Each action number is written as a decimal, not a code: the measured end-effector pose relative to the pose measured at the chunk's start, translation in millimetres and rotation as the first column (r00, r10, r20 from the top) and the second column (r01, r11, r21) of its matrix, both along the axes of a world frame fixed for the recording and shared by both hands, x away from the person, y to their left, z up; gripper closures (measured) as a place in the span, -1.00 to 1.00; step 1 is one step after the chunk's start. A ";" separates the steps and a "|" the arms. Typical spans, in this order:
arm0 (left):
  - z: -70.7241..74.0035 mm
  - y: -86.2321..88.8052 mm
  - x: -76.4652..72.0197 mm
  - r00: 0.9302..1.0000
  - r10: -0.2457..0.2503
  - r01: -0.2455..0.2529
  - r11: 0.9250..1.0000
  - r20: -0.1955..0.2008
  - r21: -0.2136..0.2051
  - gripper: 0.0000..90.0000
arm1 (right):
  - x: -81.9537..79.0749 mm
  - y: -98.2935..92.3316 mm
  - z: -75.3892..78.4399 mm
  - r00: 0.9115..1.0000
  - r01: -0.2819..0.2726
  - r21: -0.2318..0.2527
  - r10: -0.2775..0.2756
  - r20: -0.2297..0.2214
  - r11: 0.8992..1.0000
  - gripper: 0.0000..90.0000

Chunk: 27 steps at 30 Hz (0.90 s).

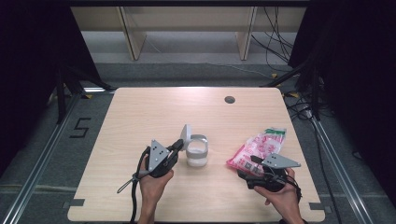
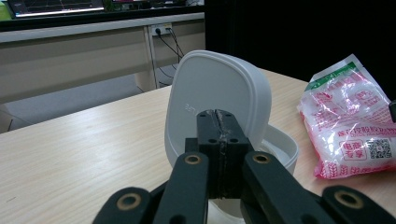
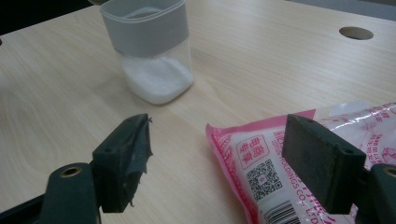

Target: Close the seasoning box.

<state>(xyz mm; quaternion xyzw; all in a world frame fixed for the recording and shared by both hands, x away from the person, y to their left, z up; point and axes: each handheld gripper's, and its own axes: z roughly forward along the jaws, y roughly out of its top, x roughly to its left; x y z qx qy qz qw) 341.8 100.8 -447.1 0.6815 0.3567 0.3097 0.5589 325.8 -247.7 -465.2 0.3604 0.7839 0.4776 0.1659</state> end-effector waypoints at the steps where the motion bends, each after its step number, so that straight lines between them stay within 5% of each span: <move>1: 0.0 -0.5 -0.1 1.000 0.000 0.000 1.000 0.000 0.002 0.98 | 0.2 -0.3 0.0 1.000 -0.002 -0.005 0.002 0.003 1.000 -0.45; 11: -0.5 -3.7 -0.2 1.000 -0.015 0.015 1.000 -0.001 -0.006 0.95 | 0.0 -0.2 0.2 1.000 -0.003 -0.003 0.003 0.004 1.000 -0.45; 21: -7.2 1.5 -3.0 0.998 -0.047 0.044 0.998 -0.052 -0.047 0.49 | -1.4 -0.4 0.5 1.000 0.017 -0.015 -0.017 0.006 1.000 -0.45; 23: -8.3 3.4 -4.5 0.997 -0.057 0.055 0.997 -0.047 -0.045 0.46 | -3.3 0.6 0.6 1.000 0.024 -0.011 -0.025 -0.018 1.000 -0.45; 27: -8.2 3.8 -8.5 0.996 -0.072 0.071 0.997 -0.045 -0.041 0.35 | -0.5 -0.4 -0.6 1.000 0.005 -0.014 -0.005 0.003 1.000 -0.45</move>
